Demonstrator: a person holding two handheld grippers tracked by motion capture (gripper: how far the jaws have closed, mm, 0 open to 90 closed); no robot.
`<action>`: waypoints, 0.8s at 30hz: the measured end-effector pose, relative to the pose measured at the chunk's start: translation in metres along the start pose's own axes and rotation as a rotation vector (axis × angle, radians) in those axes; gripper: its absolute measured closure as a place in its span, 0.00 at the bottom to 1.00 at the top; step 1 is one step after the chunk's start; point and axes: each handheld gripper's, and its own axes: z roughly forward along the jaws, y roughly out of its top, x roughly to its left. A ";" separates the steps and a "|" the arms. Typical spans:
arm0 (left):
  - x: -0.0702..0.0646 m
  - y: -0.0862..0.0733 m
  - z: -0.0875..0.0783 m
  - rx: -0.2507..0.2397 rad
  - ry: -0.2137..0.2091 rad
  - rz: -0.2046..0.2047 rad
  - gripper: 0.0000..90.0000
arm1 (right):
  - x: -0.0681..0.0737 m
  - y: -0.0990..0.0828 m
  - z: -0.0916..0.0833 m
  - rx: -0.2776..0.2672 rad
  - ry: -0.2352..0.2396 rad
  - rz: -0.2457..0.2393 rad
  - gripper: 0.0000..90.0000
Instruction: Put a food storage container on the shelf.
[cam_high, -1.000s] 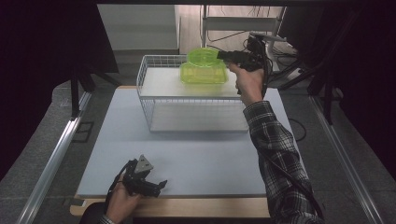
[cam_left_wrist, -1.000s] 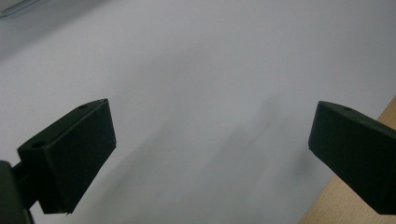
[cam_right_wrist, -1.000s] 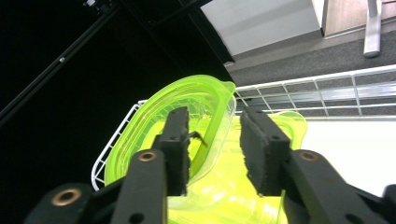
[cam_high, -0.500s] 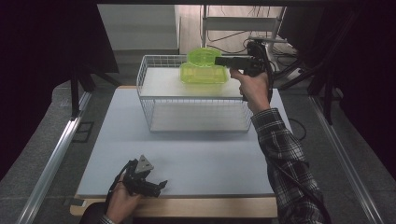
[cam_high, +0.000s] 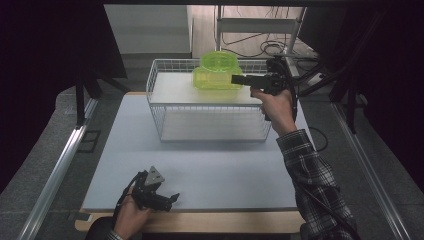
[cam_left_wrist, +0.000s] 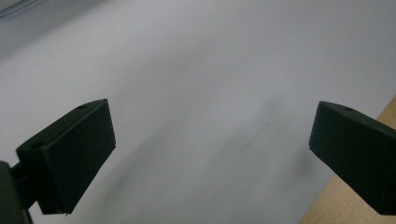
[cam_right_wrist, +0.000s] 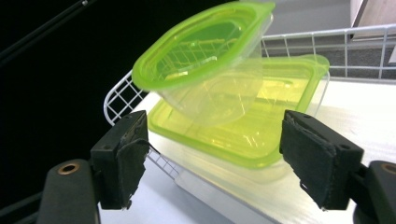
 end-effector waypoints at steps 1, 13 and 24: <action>0.000 0.000 0.000 0.000 0.000 -0.001 0.00 | -0.001 -0.002 0.000 0.002 0.001 -0.003 0.26; 0.000 0.000 0.001 -0.001 0.002 0.000 0.00 | -0.002 -0.023 -0.007 0.026 -0.001 -0.052 0.21; 0.000 0.000 0.000 -0.004 0.000 -0.002 0.00 | -0.001 -0.041 -0.009 0.047 0.012 -0.085 0.14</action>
